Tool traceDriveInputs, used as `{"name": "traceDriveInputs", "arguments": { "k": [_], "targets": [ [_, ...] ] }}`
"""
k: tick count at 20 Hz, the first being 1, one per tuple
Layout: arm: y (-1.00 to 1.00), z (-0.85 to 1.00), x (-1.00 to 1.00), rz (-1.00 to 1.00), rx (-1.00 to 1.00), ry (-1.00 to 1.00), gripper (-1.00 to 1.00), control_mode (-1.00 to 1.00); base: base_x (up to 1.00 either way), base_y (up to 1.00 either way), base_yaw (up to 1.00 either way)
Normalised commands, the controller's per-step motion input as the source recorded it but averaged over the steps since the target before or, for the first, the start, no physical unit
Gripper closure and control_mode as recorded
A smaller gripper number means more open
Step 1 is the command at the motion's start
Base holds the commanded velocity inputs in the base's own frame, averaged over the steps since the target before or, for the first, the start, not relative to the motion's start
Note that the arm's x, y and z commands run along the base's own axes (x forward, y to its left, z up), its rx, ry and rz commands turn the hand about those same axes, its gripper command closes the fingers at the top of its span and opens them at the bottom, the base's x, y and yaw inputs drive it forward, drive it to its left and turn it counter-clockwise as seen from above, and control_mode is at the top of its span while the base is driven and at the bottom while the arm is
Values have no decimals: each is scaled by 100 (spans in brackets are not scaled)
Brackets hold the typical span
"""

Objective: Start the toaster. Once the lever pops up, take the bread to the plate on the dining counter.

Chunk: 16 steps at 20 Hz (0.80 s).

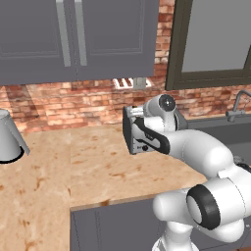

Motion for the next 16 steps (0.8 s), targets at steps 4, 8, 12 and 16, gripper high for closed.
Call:
{"name": "traceDriveInputs", "arguments": {
  "k": [4, 8, 12, 16],
  "targets": [
    [0, 0, 0, 0, 0, 0, -100, -100, 0, 0, 0],
    [0, 0, 0, 0, 0, 0, -100, -100, 0, 0, 0],
    [0, 0, 0, 0, 0, 0, -100, -100, 0, 0, 0],
    [0, 0, 0, 0, 0, 0, -100, -100, 0, 0, 0]
  ]
}}
